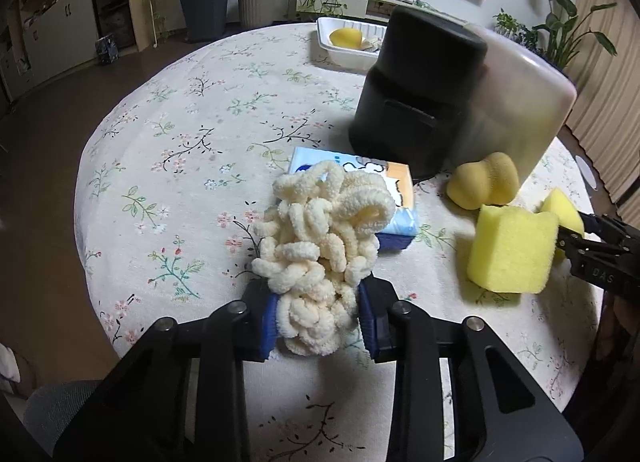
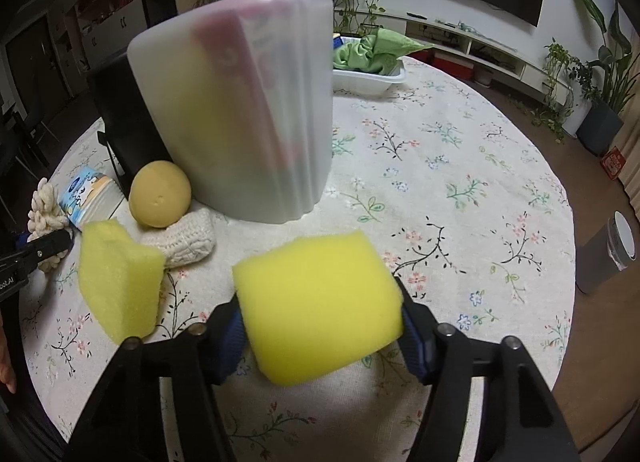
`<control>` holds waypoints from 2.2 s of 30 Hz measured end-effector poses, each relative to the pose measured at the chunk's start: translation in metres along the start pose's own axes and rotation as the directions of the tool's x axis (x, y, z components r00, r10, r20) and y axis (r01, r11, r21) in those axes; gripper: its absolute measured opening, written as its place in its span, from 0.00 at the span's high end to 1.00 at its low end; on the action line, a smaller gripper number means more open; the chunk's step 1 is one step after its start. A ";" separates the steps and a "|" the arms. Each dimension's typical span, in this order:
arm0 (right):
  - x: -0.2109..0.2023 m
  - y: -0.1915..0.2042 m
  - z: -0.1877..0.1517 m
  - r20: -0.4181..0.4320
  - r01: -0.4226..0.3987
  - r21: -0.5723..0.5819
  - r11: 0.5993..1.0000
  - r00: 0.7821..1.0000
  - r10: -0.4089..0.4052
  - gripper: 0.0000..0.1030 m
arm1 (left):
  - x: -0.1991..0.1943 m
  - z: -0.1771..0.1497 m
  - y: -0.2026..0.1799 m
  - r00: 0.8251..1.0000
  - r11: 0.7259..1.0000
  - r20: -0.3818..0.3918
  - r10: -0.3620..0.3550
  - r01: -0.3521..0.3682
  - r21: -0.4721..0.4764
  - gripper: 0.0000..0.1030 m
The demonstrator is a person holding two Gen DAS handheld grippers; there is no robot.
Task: Organize soft objects
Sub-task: 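Grasp the cream curly scrubber with the left tool while the right tool grasps the yellow sponge, then carry the curly scrubber and yellow sponge over the white tray with both tools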
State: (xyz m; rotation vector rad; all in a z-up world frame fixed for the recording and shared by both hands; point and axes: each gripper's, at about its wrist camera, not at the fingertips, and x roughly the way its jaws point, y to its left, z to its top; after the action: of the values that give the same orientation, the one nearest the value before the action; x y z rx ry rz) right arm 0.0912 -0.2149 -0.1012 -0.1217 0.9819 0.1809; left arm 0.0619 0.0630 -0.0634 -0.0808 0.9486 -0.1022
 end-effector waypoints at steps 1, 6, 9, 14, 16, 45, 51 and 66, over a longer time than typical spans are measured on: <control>-0.001 0.000 0.000 0.000 -0.003 0.002 1.000 1.000 0.003 0.39 | -0.003 -0.001 0.000 1.000 1.000 0.006 -0.003 0.003 0.000 0.72; -0.019 -0.001 -0.004 0.018 -0.019 0.005 1.000 1.000 0.019 0.41 | -0.018 -0.002 -0.002 0.999 1.000 0.017 -0.027 0.027 0.010 0.72; -0.032 -0.001 -0.001 0.027 -0.021 -0.008 1.000 0.999 0.022 0.41 | -0.030 0.002 -0.002 0.998 0.999 0.031 -0.046 0.045 0.026 0.72; -0.062 -0.007 0.013 0.051 -0.036 -0.040 0.999 0.998 0.038 0.41 | -0.055 0.024 -0.015 0.994 0.993 0.059 -0.091 0.086 0.077 0.72; -0.076 -0.010 0.022 0.066 -0.043 -0.046 0.998 0.997 0.046 0.41 | -0.064 0.035 -0.018 0.991 0.991 0.075 -0.107 0.100 0.092 0.71; -0.015 -0.040 0.284 0.089 -0.042 -0.255 0.966 0.994 0.066 0.40 | 0.046 0.292 -0.047 0.994 0.927 -0.011 -0.111 0.108 0.359 0.71; 0.056 -0.041 0.305 0.007 -0.092 -0.249 0.964 0.995 0.097 0.40 | 0.098 0.302 -0.066 0.986 0.902 -0.080 -0.150 0.169 0.398 0.71; 0.165 -0.061 0.319 -0.105 -0.131 -0.122 0.984 0.987 0.118 0.39 | 0.170 0.280 -0.090 0.962 0.844 -0.208 -0.174 0.255 0.472 0.70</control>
State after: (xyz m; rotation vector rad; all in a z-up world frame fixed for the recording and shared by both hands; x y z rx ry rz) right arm 0.4527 -0.2000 -0.0621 -0.1885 1.0762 0.3565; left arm 0.3836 -0.0409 -0.0277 0.3042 1.0436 -0.5678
